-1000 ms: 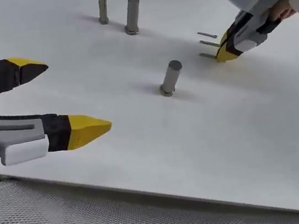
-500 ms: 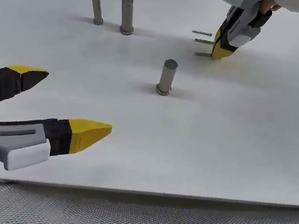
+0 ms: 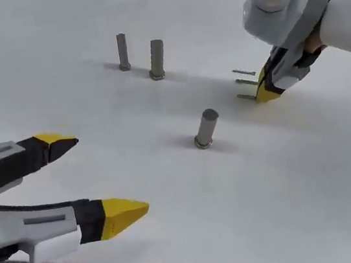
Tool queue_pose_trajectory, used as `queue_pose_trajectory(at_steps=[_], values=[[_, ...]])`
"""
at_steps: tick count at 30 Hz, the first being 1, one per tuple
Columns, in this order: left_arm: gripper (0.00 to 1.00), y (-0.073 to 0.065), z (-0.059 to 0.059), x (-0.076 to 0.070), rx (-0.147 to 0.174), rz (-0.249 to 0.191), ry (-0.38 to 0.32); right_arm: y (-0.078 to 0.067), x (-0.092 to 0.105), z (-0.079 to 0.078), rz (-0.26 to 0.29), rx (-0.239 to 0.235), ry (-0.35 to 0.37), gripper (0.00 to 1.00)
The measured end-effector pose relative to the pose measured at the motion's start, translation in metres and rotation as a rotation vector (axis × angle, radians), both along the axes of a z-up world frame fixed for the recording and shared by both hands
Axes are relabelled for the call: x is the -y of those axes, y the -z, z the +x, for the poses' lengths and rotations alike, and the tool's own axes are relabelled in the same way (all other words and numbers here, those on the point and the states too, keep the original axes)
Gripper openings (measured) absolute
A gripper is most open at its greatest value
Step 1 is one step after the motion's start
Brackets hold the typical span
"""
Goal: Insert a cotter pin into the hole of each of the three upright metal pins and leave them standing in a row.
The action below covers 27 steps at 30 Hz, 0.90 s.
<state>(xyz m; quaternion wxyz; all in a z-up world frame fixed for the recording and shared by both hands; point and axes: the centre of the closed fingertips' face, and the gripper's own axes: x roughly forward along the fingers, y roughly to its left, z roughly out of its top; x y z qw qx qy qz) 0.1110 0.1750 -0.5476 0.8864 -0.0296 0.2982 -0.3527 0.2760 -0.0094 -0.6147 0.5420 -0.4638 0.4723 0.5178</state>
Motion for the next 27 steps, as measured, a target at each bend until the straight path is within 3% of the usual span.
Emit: queue_pose_trajectory(at_steps=[11,16,23,27], values=[[0.78,-0.016,0.006,0.011,0.032,0.003,0.028,0.001,0.001,0.005,-0.014,0.032,0.024,0.0],[0.75,-0.022,0.01,0.012,0.038,0.012,0.039,0.001,0.002,0.005,-0.013,0.025,-0.018,0.0],[0.73,-0.039,0.027,0.018,0.1,0.025,0.049,0.001,0.003,0.009,0.005,-0.008,0.022,0.0],[0.73,-0.045,0.036,0.024,0.125,0.014,0.049,0.0,0.004,0.009,0.002,0.0,0.004,0.0]])
